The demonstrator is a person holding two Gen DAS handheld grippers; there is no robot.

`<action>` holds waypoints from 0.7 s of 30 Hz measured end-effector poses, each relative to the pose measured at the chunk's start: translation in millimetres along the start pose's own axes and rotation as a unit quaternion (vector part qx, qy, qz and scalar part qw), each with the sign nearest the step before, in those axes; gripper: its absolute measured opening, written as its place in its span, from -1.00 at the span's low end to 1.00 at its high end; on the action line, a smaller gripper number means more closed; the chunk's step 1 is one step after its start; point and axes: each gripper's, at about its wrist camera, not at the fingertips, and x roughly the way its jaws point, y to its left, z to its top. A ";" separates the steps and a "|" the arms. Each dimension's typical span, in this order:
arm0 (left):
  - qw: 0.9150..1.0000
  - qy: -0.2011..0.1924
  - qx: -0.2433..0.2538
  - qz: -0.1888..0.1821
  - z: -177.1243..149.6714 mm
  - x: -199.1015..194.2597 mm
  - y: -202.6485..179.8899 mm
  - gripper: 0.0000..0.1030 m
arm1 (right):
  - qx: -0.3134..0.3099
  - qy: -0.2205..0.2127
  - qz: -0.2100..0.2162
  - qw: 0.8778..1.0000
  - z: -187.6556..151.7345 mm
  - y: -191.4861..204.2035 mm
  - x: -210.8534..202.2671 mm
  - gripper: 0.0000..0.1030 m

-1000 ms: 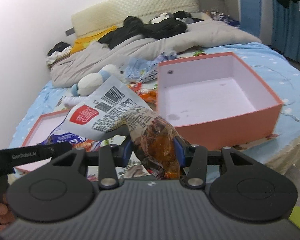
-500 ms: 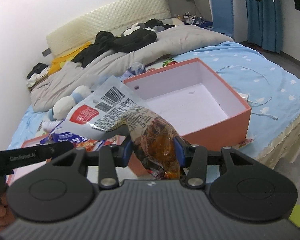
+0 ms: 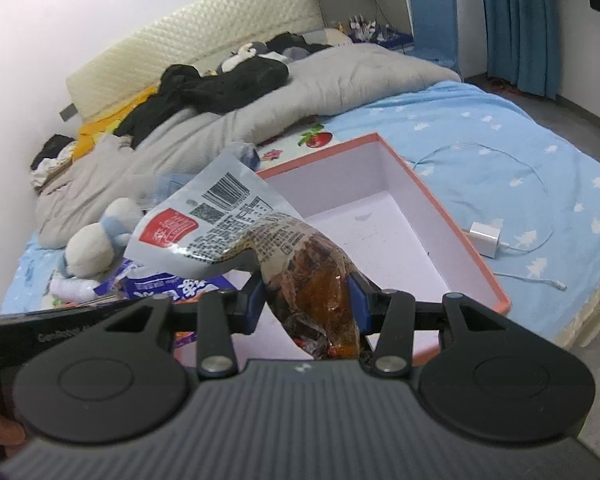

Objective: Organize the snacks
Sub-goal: 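Lift blue snack packet with left gripper while right gripper lifts clear meat packet, then lower both packets into the deep box and open both grippers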

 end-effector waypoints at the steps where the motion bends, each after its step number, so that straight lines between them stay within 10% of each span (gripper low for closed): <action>1: 1.000 0.006 0.000 0.000 4.5 10.1 0.9 -0.78 | -0.004 0.002 -0.003 1.000 3.3 -0.7 7.4 -0.08; 15: 0.997 0.069 -0.015 0.018 22.4 101.3 22.1 -0.75 | 0.021 0.083 -0.018 0.996 3.6 -23.9 95.9 0.06; 21: 0.998 0.055 -0.010 0.021 23.7 91.4 24.5 -0.11 | 0.022 0.089 -0.017 0.996 -2.3 -22.7 89.6 0.26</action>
